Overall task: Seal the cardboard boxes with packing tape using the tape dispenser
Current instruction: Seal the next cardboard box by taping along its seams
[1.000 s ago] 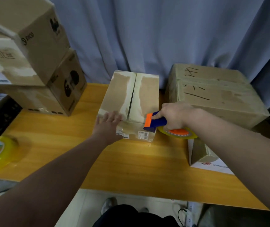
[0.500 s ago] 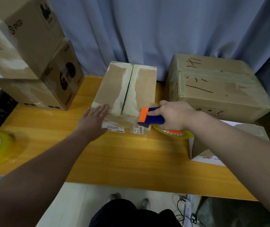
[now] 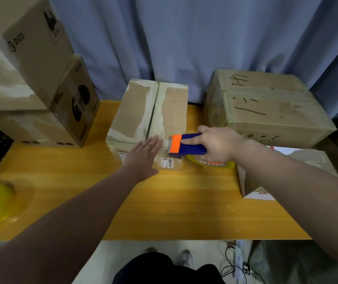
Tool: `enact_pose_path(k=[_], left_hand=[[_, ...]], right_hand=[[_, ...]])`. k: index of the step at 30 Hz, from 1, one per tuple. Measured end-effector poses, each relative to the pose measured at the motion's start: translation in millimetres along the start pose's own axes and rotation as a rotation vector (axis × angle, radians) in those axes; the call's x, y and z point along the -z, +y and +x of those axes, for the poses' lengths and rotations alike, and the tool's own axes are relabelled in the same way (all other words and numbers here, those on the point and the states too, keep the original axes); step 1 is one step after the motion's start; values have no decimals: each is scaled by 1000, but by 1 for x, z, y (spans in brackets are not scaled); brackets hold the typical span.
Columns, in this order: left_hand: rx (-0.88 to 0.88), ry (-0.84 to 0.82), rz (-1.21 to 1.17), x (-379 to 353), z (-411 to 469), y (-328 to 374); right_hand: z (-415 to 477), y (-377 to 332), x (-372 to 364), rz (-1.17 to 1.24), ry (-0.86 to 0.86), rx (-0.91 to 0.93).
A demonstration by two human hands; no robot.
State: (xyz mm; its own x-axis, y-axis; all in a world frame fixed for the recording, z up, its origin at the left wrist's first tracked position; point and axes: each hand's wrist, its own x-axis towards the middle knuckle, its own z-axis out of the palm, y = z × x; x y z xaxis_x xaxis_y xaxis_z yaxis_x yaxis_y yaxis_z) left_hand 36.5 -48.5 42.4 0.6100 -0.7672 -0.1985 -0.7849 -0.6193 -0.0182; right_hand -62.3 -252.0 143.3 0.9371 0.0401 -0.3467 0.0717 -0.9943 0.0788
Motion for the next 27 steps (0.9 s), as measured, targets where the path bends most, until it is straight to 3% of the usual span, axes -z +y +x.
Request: enact_pose_path(k=[6, 11, 16, 19, 22, 27], left_hand=[[-13, 9, -7, 3, 2, 1], [0, -57, -59, 11, 5, 5], [54, -155, 60, 18, 11, 28], [68, -110, 124, 18, 12, 33], [-15, 36, 214, 10, 9, 42], [7, 26, 72, 1, 15, 59]], right_hand=[[-17, 17, 15, -63, 14, 43], [-69, 63, 17, -165, -68, -69], [-74, 65, 8, -162, -25, -71], [-73, 68, 3, -167, -14, -79], [-73, 67, 1, -185, -1, -63], [-71, 69, -3, -193, 17, -58]])
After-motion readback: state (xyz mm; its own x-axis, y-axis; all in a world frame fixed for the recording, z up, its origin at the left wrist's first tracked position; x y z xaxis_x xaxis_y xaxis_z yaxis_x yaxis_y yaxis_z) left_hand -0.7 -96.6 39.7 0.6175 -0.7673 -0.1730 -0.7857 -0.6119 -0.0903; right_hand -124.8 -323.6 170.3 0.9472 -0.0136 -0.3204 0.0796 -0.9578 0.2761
